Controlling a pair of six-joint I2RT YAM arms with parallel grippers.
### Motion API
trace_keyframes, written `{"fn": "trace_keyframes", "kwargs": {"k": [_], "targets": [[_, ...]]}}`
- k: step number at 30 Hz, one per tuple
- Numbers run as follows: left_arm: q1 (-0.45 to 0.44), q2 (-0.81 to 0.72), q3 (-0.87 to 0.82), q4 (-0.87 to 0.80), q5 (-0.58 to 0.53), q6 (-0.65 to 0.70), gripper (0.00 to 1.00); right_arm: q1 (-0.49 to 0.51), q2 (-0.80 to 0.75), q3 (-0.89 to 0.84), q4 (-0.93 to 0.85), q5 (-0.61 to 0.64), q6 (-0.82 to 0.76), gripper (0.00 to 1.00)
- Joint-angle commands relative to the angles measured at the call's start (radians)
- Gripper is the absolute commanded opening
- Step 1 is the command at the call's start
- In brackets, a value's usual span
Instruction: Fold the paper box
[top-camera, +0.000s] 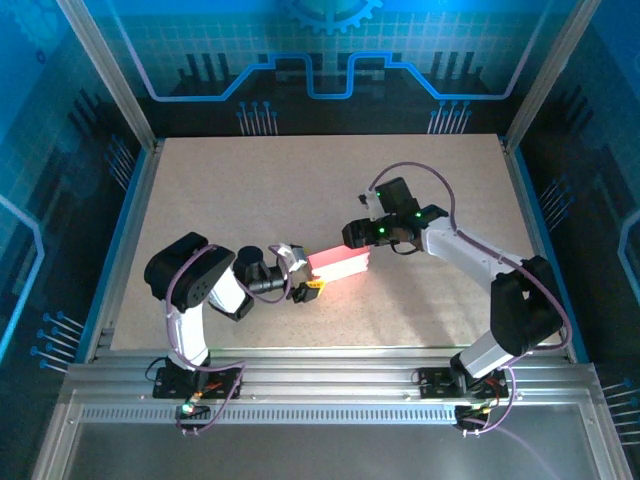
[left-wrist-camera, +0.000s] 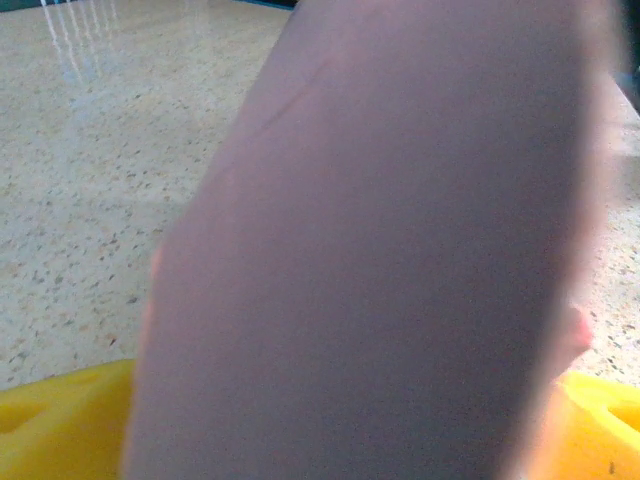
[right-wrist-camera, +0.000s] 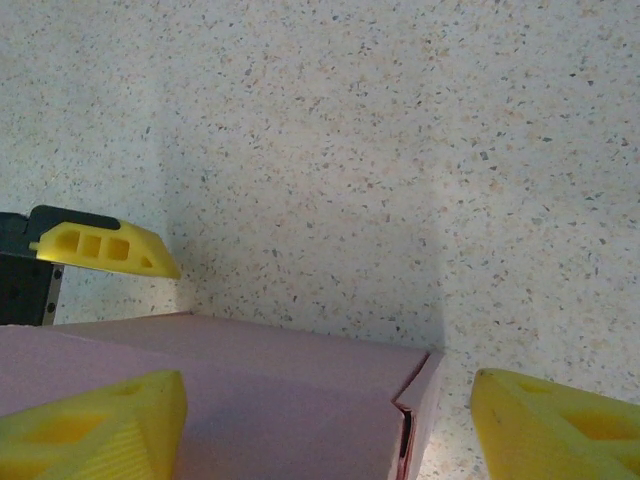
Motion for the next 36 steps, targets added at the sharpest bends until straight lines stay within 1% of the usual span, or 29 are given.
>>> {"fn": "trace_keyframes", "kwargs": {"k": [1, 5, 7, 9, 14, 17, 20, 21, 22, 24, 25, 26, 27, 28, 29, 31, 32, 33, 36], "targets": [[-0.004, -0.009, -0.026, 0.021, -0.033, -0.022, 0.98, 0.005, 0.018, 0.02, -0.022, -0.009, 0.021, 0.76], [-0.004, -0.068, -0.078, 0.047, -0.099, -0.048, 0.99, 0.001, 0.028, 0.029, -0.023, -0.023, 0.04, 0.76], [-0.004, -0.127, -0.119, 0.048, -0.143, -0.061, 0.99, 0.001, 0.031, 0.032, -0.026, -0.022, 0.042, 0.76], [-0.007, -0.183, -0.145, 0.049, -0.157, -0.08, 0.99, -0.001, 0.031, 0.029, -0.026, -0.021, 0.044, 0.76], [-0.014, -0.342, -0.236, 0.045, -0.232, -0.162, 0.99, -0.008, 0.033, 0.019, -0.005, -0.028, 0.056, 0.75], [-0.021, -0.441, -0.295, 0.002, -0.26, -0.214, 0.99, -0.008, 0.039, 0.017, 0.01, -0.034, 0.061, 0.75], [-0.04, -0.583, -0.335, -0.095, -0.326, -0.291, 0.99, -0.008, 0.047, 0.019, 0.013, -0.036, 0.07, 0.75], [-0.051, -0.666, -0.33, -0.181, -0.362, -0.328, 0.99, -0.009, 0.048, 0.019, 0.015, -0.036, 0.072, 0.75], [-0.075, -0.757, -0.315, -0.297, -0.414, -0.328, 0.99, -0.01, 0.048, 0.019, 0.015, -0.036, 0.074, 0.75], [-0.143, -0.953, -0.256, -0.624, -0.537, -0.272, 0.99, -0.013, 0.045, 0.016, 0.014, -0.036, 0.074, 0.75], [-0.16, -1.051, -0.232, -0.754, -0.572, -0.255, 0.99, -0.015, 0.043, 0.014, 0.014, -0.037, 0.075, 0.75], [-0.163, -1.122, -0.222, -0.839, -0.593, -0.254, 0.99, -0.016, 0.041, 0.012, 0.014, -0.04, 0.073, 0.75], [-0.163, -1.22, -0.192, -0.966, -0.618, -0.257, 0.99, -0.019, 0.038, 0.01, 0.015, -0.044, 0.073, 0.75], [-0.164, -1.292, -0.157, -1.088, -0.629, -0.234, 0.99, -0.021, 0.035, 0.008, 0.017, -0.046, 0.071, 0.75], [-0.166, -1.34, -0.133, -1.17, -0.646, -0.213, 0.99, -0.022, 0.031, 0.006, 0.017, -0.049, 0.07, 0.75], [-0.175, -1.4, -0.079, -1.286, -0.676, -0.169, 0.97, -0.027, 0.03, 0.002, 0.021, -0.055, 0.067, 0.75], [-0.186, -1.396, -0.052, -1.32, -0.704, -0.169, 0.97, -0.028, 0.031, 0.0, 0.022, -0.061, 0.065, 0.75], [-0.193, -1.371, -0.013, -1.357, -0.732, -0.178, 0.97, -0.03, 0.031, -0.001, 0.022, -0.064, 0.066, 0.75], [-0.203, -1.248, 0.127, -1.459, -0.752, -0.185, 0.99, -0.032, 0.031, -0.004, 0.023, -0.075, 0.061, 0.75]]}}
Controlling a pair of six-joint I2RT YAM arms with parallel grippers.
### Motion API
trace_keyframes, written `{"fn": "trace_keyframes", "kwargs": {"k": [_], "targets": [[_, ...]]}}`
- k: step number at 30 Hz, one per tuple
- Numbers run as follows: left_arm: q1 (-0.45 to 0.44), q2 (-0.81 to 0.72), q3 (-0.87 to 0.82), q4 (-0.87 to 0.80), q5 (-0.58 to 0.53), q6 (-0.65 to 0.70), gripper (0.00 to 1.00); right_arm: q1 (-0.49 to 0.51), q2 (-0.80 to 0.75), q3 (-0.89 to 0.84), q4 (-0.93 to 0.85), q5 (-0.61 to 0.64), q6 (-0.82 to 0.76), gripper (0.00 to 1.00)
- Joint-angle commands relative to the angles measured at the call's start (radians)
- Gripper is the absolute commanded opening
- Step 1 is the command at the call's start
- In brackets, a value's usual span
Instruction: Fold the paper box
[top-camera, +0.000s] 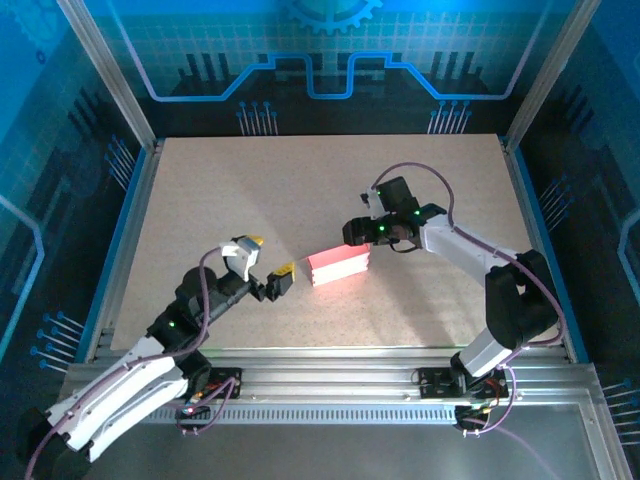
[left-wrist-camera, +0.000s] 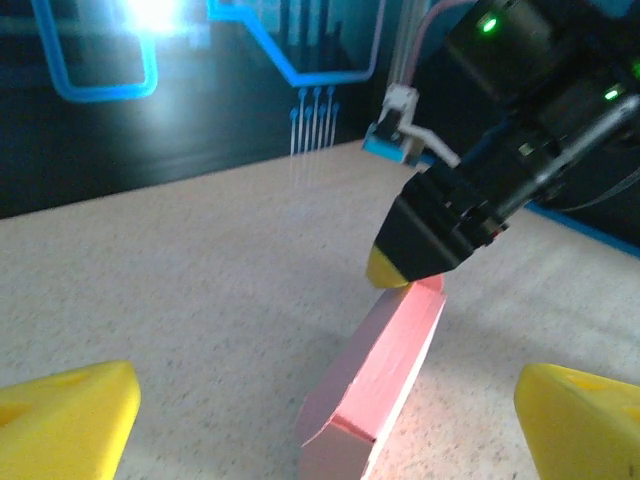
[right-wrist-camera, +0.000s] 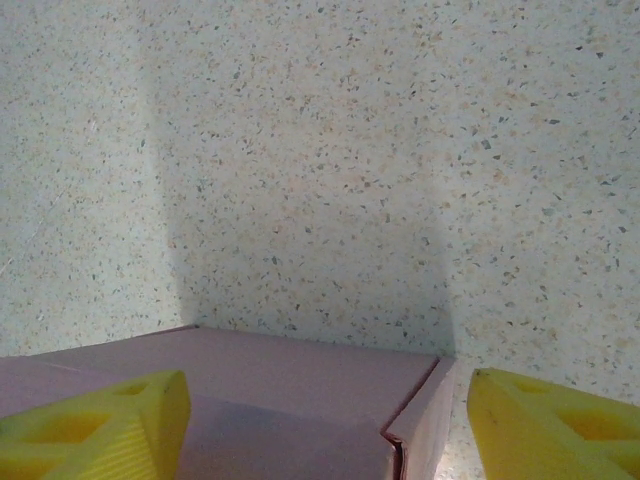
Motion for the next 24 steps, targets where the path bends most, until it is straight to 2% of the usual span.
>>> {"fn": "trace_keyframes", "kwargs": {"k": [1, 4, 8, 12, 15, 17, 20, 24], "targets": [[-0.02, 0.122, 0.138, -0.278, -0.089, 0.026, 0.99, -0.012, -0.007, -0.007, 0.001, -0.037, -0.001, 0.75], [-0.068, 0.24, 0.263, -0.401, -0.115, 0.08, 0.98, -0.014, -0.002, -0.002, -0.005, -0.045, -0.012, 0.75], [-0.117, 0.406, 0.439, -0.613, -0.15, 0.111, 0.89, -0.022, 0.005, -0.003, -0.003, -0.057, -0.019, 0.75], [-0.156, 0.538, 0.589, -0.756, -0.176, 0.107, 0.75, -0.028, 0.009, -0.007, 0.003, -0.065, -0.019, 0.75], [-0.171, 0.606, 0.665, -0.802, -0.202, 0.081, 0.58, -0.03, 0.013, -0.007, 0.005, -0.071, -0.017, 0.75], [-0.172, 0.662, 0.716, -0.827, -0.2, 0.05, 0.51, -0.03, 0.018, -0.004, 0.001, -0.076, -0.019, 0.75], [-0.176, 0.761, 0.823, -0.914, -0.225, -0.016, 0.45, -0.032, 0.022, -0.002, -0.007, -0.076, -0.027, 0.75], [-0.186, 0.869, 0.93, -1.012, -0.247, -0.055, 0.44, -0.037, 0.03, -0.004, -0.01, -0.084, -0.035, 0.75]]}}
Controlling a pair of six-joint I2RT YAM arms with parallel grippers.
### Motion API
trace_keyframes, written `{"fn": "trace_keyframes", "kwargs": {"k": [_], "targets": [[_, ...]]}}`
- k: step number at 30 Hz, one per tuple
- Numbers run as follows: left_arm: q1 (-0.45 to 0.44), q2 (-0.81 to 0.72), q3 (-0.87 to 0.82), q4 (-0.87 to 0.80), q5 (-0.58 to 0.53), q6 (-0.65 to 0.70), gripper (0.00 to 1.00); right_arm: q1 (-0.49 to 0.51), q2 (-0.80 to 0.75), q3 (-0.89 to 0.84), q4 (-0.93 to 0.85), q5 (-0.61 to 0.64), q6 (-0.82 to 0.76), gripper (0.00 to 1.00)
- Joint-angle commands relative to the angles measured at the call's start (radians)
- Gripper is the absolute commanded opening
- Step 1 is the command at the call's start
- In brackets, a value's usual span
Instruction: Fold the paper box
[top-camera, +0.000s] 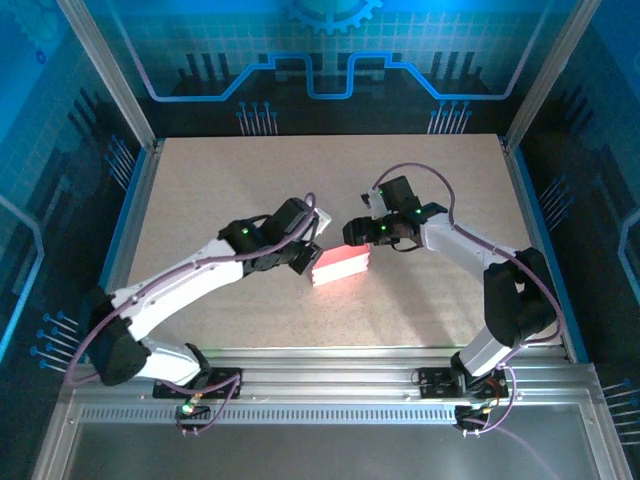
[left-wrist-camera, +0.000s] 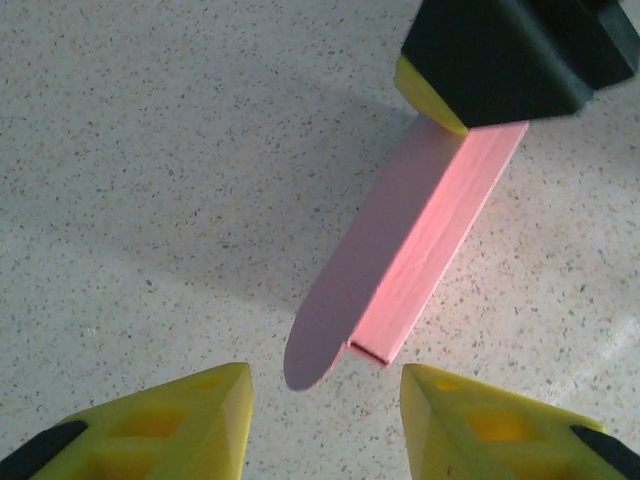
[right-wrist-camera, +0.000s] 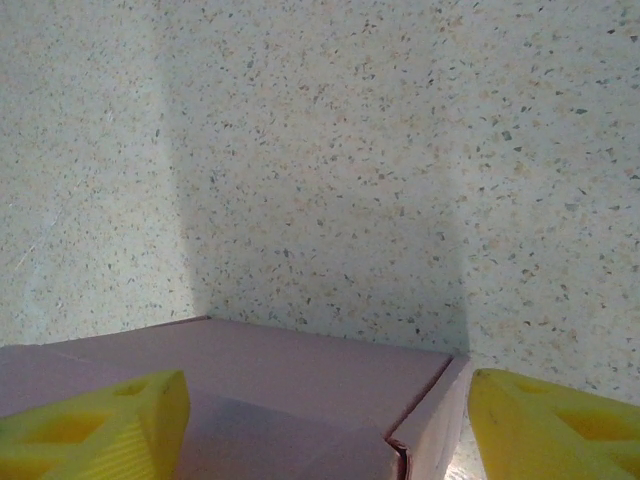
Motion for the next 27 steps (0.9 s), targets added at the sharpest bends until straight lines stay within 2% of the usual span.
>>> {"fn": "trace_keyframes", "kwargs": {"k": [1, 10, 18, 23, 27], "targets": [[-0.014, 0.066, 0.078, -0.156, -0.037, -0.056, 0.44, -0.019, 0.016, -0.004, -0.012, -0.024, -0.021, 0.75], [-0.023, 0.195, 0.148, -0.242, -0.104, -0.034, 0.38, -0.027, 0.032, 0.005, -0.012, -0.037, -0.021, 0.75], [-0.022, 0.247, 0.174, -0.235, -0.107, -0.024, 0.26, -0.026, 0.035, 0.008, -0.015, -0.036, -0.017, 0.75], [-0.024, 0.258, 0.174, -0.232, -0.09, -0.027, 0.27, -0.026, 0.032, 0.007, -0.015, -0.031, -0.012, 0.75], [-0.033, 0.255, 0.168, -0.23, -0.086, -0.029, 0.34, -0.029, 0.034, 0.007, -0.009, -0.041, -0.001, 0.75]]}}
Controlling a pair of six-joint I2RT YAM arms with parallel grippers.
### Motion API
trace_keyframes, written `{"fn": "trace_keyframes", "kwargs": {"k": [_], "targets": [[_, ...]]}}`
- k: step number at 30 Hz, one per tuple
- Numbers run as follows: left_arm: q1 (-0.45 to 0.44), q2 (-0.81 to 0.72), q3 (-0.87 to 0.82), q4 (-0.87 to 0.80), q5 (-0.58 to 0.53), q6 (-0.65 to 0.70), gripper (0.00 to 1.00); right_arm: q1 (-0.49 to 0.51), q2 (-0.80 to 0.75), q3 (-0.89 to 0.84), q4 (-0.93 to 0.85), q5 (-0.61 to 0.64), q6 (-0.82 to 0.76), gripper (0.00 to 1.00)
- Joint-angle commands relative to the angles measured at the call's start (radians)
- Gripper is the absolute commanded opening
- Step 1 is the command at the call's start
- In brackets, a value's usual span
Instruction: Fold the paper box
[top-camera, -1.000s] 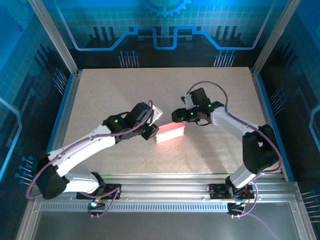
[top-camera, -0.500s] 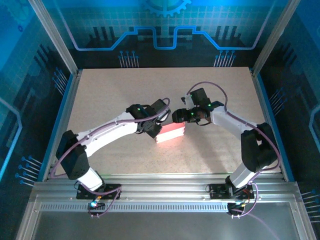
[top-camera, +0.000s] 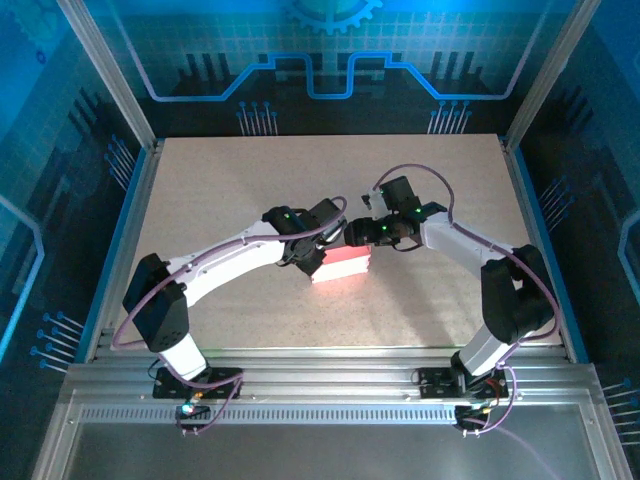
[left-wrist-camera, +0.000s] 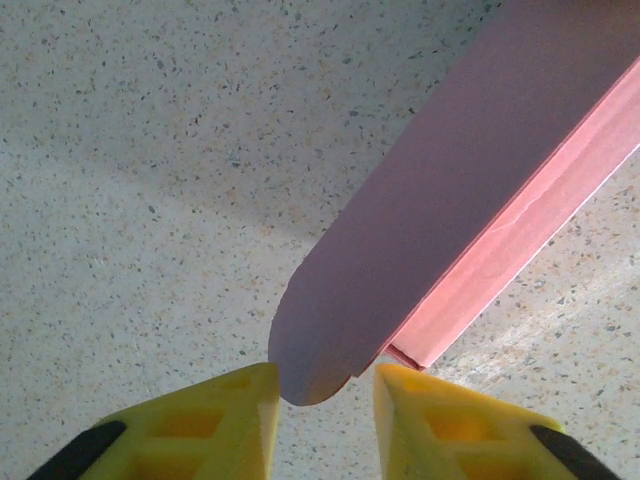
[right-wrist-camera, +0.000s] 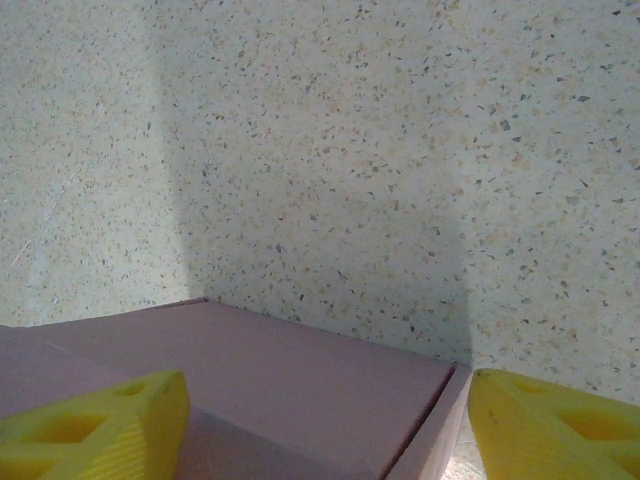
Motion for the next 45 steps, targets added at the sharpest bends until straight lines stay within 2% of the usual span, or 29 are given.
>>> {"fn": "trace_keyframes", "kwargs": {"k": [1, 4, 13, 15, 22, 31, 34, 37, 39, 45], "targets": [[-0.015, 0.004, 0.02, -0.03, 0.003, -0.005, 0.35, -0.015, 0.014, 0.007, -0.005, -0.02, 0.011, 0.74], [-0.016, 0.006, 0.012, -0.038, -0.007, -0.004, 0.35, -0.015, 0.011, 0.004, 0.002, -0.019, 0.024, 0.71], [-0.017, 0.022, 0.008, -0.042, -0.028, -0.02, 0.23, -0.016, 0.008, 0.002, 0.002, -0.022, 0.022, 0.71], [-0.016, 0.03, 0.009, -0.04, -0.037, -0.019, 0.27, -0.016, 0.008, 0.001, 0.002, -0.022, 0.022, 0.71], [-0.016, 0.062, 0.026, -0.052, -0.093, -0.02, 0.29, -0.017, 0.004, -0.007, 0.005, -0.027, 0.021, 0.71], [-0.016, 0.049, 0.046, -0.053, -0.09, -0.043, 0.14, -0.016, 0.004, -0.012, 0.006, -0.028, 0.023, 0.71], [-0.016, 0.052, 0.051, -0.057, -0.095, -0.049, 0.13, -0.015, 0.001, -0.018, 0.008, -0.028, 0.022, 0.71], [-0.016, 0.055, 0.057, -0.06, -0.111, -0.052, 0.19, -0.011, 0.001, -0.027, 0.011, -0.028, 0.021, 0.71], [-0.016, 0.055, 0.062, -0.063, -0.106, -0.05, 0.19, -0.007, 0.0, -0.031, 0.011, -0.024, 0.019, 0.71], [-0.016, 0.062, 0.067, -0.065, -0.09, -0.05, 0.07, 0.024, -0.033, -0.058, 0.035, 0.034, 0.01, 0.71]]}}
